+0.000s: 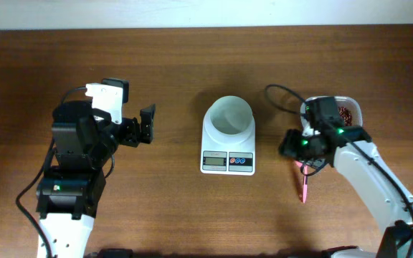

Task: Scoop and weigh 50g on scale
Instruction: 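Grasp the pink scoop handle with the right gripper and lift it, then carry the pink scoop with the right gripper toward the scale center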

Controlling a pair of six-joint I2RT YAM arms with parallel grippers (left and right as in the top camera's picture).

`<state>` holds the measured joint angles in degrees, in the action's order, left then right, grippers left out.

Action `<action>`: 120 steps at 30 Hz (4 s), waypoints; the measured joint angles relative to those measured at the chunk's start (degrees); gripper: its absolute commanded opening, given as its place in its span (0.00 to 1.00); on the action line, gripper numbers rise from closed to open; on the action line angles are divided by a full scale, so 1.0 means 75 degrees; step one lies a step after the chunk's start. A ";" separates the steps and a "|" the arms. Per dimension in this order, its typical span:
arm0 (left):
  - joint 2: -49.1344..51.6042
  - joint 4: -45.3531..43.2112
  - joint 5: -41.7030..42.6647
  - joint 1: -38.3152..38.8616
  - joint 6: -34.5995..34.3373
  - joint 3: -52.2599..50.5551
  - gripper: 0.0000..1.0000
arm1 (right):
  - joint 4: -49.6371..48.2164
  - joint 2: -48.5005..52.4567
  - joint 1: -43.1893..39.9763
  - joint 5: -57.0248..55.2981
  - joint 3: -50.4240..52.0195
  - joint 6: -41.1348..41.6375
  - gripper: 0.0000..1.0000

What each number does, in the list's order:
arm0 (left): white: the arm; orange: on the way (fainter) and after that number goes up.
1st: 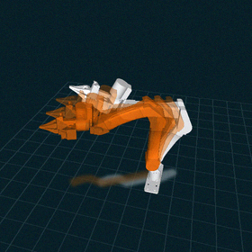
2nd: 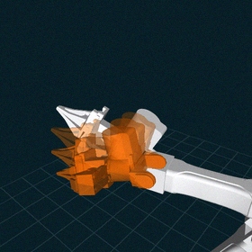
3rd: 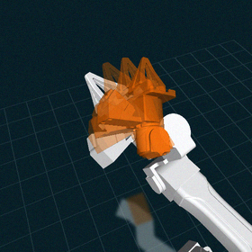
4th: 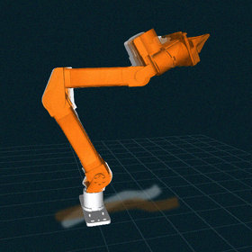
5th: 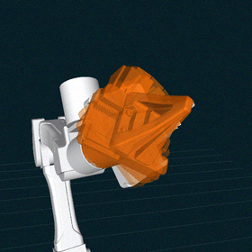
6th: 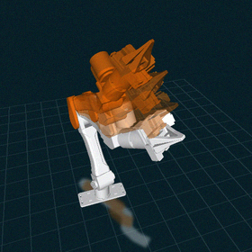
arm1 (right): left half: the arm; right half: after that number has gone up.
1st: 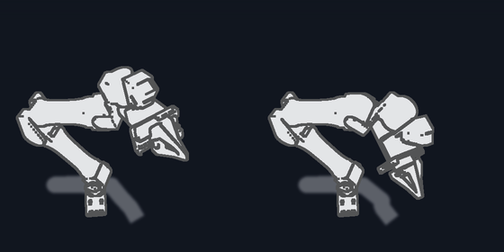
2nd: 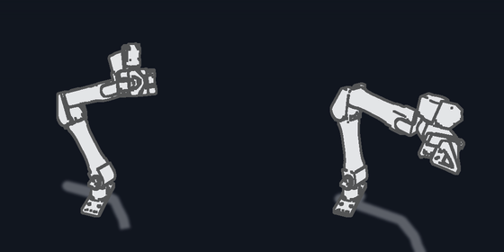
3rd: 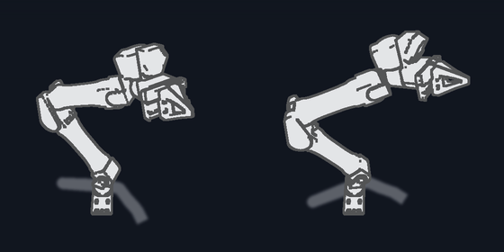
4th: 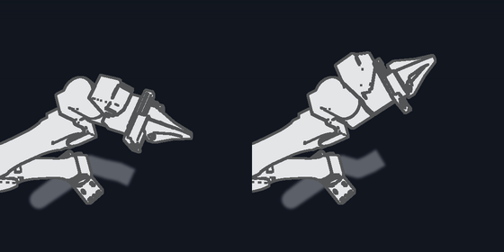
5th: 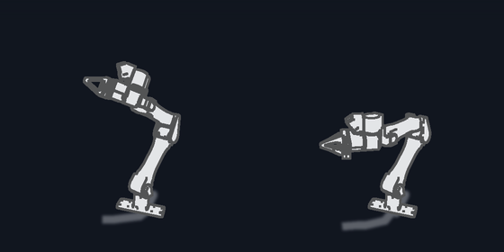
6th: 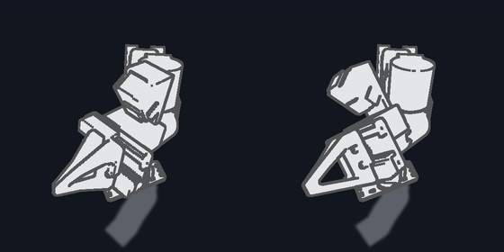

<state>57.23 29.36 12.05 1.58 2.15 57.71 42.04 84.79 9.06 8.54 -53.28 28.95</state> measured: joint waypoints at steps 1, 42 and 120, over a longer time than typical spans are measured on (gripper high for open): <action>0.0000 0.0000 0.0000 0.0000 0.0000 0.0000 0.99 | 0.0017 0.0000 0.0207 -0.0119 0.0000 -0.0315 0.82; 0.0000 0.0003 0.0000 0.0000 0.0000 0.0000 0.99 | -0.0329 0.1212 0.0807 -0.0294 0.0379 -0.1440 0.04; 0.0006 0.0003 0.0000 0.0000 0.0000 0.0000 0.99 | -0.2576 -0.2911 0.2052 0.1859 0.0204 0.4540 0.04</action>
<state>57.28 29.39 12.05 1.58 2.15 57.71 22.72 62.96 24.45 22.48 -51.75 63.00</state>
